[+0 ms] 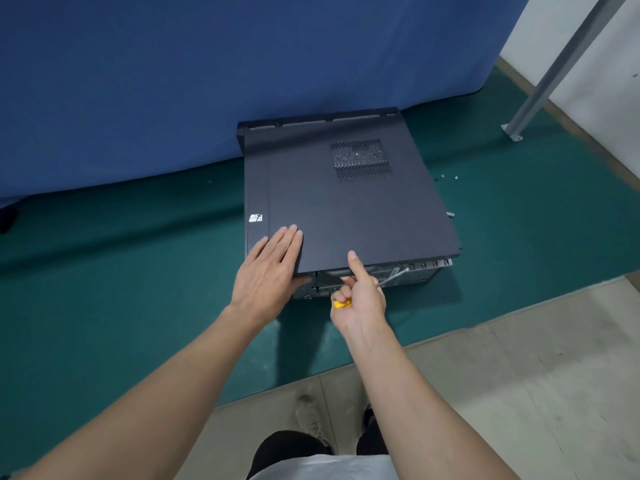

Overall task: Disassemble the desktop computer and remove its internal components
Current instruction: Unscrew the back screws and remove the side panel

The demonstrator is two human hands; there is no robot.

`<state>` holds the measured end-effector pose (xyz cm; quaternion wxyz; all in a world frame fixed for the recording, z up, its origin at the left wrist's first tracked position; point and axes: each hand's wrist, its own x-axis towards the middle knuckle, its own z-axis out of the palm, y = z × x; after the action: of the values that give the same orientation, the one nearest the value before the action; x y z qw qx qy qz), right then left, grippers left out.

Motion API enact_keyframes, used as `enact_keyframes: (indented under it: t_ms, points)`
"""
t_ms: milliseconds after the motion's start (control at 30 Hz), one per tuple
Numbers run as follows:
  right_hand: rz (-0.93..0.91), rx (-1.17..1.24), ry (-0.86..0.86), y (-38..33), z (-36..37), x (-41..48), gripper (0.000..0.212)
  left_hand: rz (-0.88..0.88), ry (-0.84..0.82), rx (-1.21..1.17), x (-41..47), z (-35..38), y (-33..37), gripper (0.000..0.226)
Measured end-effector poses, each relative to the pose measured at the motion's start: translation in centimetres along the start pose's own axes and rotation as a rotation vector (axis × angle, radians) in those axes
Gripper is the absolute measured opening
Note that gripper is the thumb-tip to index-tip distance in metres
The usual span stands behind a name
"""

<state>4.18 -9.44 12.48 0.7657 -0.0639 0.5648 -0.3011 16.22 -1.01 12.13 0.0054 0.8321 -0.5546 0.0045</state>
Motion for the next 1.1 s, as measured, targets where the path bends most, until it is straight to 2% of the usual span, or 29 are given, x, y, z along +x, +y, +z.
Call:
enact_keyframes:
  t_ms: [133,233,367,433,500,633,767,933,1100]
  points:
    - [0.016,-0.059,0.004,-1.0,1.0,-1.2,0.038,-0.013,0.051,0.056,0.4,-1.7,-0.2,0.075]
    - [-0.011,-0.118,-0.014,-1.8,1.9,-2.4,0.052,-0.012,0.029,0.087,0.8,-3.2,-0.1,0.072]
    - [-0.109,-0.147,-0.096,-3.5,3.8,-3.8,0.058,-0.005,0.235,0.084,1.6,-5.5,0.1,0.059]
    - [-0.128,-0.108,-0.159,-4.6,4.6,-4.5,0.057,-0.009,0.325,0.130,2.3,-6.9,0.4,0.045]
    - [-0.130,-0.028,-0.250,-6.3,5.2,-5.4,0.054,-0.022,0.363,0.162,2.9,-8.1,1.1,0.034]
    - [-0.120,0.086,-0.382,-10.4,6.8,-6.8,0.050,-0.070,0.414,0.166,4.2,-11.1,3.5,0.039]
    - [-0.084,0.121,-0.423,-14.1,6.8,-6.5,0.037,-0.080,0.439,0.241,6.5,-14.0,6.2,0.035]
    - [-0.056,0.151,-0.474,-19.8,4.8,-3.6,0.026,-0.058,0.387,0.249,10.7,-14.4,11.2,0.020]
    - [-0.066,0.145,-0.460,-27.0,2.5,0.6,0.019,-0.033,0.473,0.177,15.6,-14.1,17.6,0.017]
